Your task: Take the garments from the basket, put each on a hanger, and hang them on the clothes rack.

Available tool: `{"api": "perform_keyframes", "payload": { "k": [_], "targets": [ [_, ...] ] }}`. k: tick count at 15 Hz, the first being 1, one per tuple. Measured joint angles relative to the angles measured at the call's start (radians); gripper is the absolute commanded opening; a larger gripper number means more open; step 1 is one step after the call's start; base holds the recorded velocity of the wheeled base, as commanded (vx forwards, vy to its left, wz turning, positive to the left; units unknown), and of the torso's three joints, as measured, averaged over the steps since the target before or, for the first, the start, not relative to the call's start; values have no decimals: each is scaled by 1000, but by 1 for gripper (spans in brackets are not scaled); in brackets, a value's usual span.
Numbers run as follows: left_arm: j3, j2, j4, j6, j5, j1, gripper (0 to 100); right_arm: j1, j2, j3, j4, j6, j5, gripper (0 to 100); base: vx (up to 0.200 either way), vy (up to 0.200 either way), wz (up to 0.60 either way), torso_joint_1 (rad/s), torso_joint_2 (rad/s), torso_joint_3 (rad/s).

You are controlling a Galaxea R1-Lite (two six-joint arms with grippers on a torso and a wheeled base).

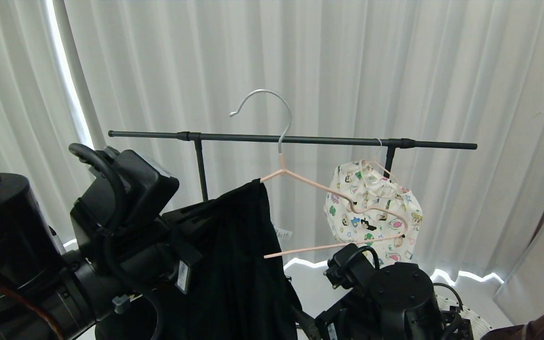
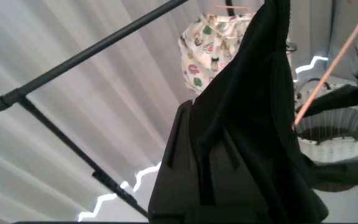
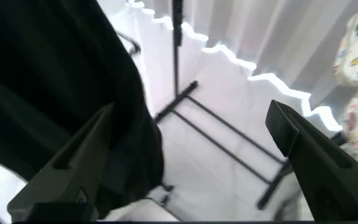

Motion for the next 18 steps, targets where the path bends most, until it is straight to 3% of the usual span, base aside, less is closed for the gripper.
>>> {"api": "perform_keyframes", "payload": {
  "k": [5,10,14,18],
  "targets": [
    [0,22,3,7,58,88,0,-70,-10,64,-1,-111,-70,100,0,0,0,0,0,0],
    [54,14,2,7,56,103,0,-245,-51,75,-2,-221,-85,100,0,0,0,0,0,0],
    [131,-19,1,6,52,103,0,-341,-92,71,-1,-242,-82,100,0,0,0,0,0,0],
    [183,-13,0,7,-4,101,0,-372,-143,69,1,-261,-73,100,0,0,0,0,0,0]
  ]
}}
